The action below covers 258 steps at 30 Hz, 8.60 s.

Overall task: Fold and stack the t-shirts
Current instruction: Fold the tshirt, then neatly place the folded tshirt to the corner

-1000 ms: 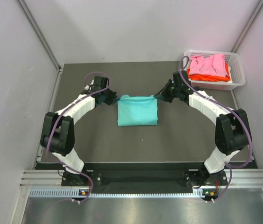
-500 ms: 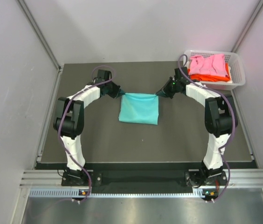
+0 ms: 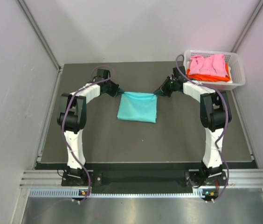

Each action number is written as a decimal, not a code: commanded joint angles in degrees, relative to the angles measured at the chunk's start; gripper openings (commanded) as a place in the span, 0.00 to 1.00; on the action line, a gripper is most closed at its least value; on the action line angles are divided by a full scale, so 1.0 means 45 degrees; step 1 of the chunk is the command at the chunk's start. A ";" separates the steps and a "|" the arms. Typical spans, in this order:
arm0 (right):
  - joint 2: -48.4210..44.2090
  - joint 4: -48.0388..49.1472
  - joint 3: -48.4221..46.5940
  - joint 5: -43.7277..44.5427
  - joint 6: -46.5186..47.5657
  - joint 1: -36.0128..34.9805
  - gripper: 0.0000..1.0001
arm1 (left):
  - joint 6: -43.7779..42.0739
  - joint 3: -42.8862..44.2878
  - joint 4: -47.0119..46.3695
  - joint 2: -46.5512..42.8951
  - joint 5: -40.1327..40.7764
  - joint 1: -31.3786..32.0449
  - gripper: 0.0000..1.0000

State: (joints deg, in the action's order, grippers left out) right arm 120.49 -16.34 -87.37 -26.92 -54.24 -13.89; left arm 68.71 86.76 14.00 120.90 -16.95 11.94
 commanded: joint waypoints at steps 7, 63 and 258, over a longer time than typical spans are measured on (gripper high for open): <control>0.1093 0.0719 -0.1091 -0.0637 -0.0018 0.0741 0.19 | -0.1667 0.1928 0.0480 0.1023 -0.0004 -0.0291 0.13; -0.2571 0.3215 0.1774 -0.1572 0.4441 -0.0193 0.20 | -0.5003 -0.2340 -0.4198 -0.2623 -0.5880 -0.0039 0.39; -0.5798 -0.5861 0.4260 0.2134 0.8830 -0.2441 0.55 | -1.8354 1.0015 -0.0004 0.5396 0.7790 -0.4647 0.00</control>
State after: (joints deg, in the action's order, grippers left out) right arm 93.89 -41.67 -66.11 -17.10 -14.96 -25.21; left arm -12.43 127.68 22.59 143.96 16.27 -8.69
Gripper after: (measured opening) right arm 0.548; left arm 0.042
